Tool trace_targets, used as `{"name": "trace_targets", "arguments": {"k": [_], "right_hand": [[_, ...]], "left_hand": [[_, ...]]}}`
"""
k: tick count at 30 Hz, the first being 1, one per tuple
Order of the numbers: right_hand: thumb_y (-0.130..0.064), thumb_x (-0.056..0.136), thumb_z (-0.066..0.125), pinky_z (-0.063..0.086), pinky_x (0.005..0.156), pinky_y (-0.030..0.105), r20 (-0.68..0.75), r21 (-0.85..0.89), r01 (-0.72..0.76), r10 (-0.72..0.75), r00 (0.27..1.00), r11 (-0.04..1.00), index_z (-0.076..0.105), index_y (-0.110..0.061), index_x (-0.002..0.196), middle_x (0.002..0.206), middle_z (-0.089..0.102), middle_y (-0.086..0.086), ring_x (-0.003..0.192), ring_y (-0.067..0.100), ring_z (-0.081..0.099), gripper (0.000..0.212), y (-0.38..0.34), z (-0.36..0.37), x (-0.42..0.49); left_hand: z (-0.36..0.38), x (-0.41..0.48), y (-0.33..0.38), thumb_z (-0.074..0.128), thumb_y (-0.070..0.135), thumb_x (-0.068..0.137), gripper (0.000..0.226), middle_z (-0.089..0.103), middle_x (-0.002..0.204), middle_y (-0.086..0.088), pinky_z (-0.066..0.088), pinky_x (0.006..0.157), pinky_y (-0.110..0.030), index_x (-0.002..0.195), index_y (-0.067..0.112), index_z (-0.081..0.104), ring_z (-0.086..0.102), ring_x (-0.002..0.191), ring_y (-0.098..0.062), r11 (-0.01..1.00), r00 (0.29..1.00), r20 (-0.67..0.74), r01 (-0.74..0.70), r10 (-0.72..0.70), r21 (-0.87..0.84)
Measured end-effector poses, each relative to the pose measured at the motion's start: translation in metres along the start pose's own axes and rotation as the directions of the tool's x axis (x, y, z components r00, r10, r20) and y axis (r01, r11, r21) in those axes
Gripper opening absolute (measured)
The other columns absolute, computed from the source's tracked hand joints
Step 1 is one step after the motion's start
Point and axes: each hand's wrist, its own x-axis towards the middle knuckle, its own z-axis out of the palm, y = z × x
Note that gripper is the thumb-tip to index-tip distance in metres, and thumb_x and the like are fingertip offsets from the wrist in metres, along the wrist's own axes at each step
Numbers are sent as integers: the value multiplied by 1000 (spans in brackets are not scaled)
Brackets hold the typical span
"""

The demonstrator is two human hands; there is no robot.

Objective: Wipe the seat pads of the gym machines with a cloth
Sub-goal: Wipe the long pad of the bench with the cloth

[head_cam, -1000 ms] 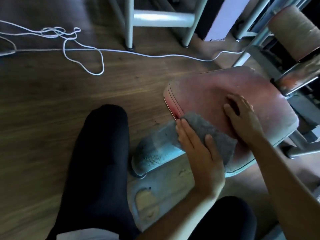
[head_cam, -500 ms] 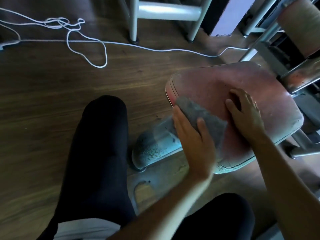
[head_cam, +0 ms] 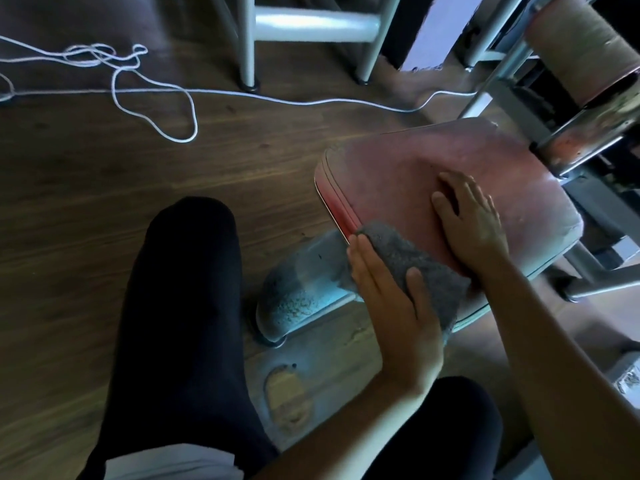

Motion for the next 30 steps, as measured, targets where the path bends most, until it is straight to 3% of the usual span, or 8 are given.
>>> {"name": "trace_targets", "arguments": {"k": [4,9,13,18,20,24,30], "right_hand": [[-45,101,40,26,118,45,3,-7,-9,9,1000,1000,45,-27,143,151,42,-4,139,21,37,46,-2,0,0],[-47,101,40,24,119,44,17,7,-23,23,1000,1000,45,-29,144,152,40,-8,140,18,37,47,-3,0,0],[-51,100,39,26,118,46,21,11,-29,29,999,1000,44,-31,144,154,39,-9,142,19,36,49,-1,-1,0],[-46,103,37,16,122,43,43,-14,-41,41,998,999,39,-30,148,158,32,-11,148,15,25,48,-6,-1,-1],[-45,104,35,8,123,37,72,-24,-59,60,996,998,36,-31,150,161,27,-12,150,11,16,49,-6,-2,-3],[-44,105,33,3,121,33,90,-38,-78,81,993,996,32,-31,152,163,22,-11,151,10,11,49,-10,-3,-3],[-44,105,32,3,122,33,87,-44,-86,90,992,995,31,-30,153,163,21,-11,152,10,9,50,-12,-3,-5]], "left_hand": [[3,30,-4,39,29,100,66,6,165,0,12,124,-45,156,10,9,5,152,-12,1000,997,-78,-21,21,3],[0,18,-3,41,26,102,67,-1,165,2,8,125,-40,157,15,6,-1,151,-8,999,999,-40,27,-28,-33],[3,10,-4,40,31,102,65,9,162,-3,17,123,-42,157,14,10,12,149,-12,1000,996,-84,22,-23,-1],[-3,-53,6,40,26,103,66,-3,166,2,8,124,-36,157,14,5,1,153,-13,999,997,72,-32,31,11],[-4,-29,1,39,27,103,66,-3,166,1,8,124,-37,157,12,4,0,152,-12,1000,997,76,-19,20,-14],[-4,50,-6,37,30,101,66,8,165,-6,12,123,-44,156,6,9,8,152,-13,995,994,-65,94,-93,17],[-14,-28,-4,40,30,103,66,-3,164,10,10,124,-35,156,23,2,2,152,-8,999,993,116,-23,27,-33]]}}
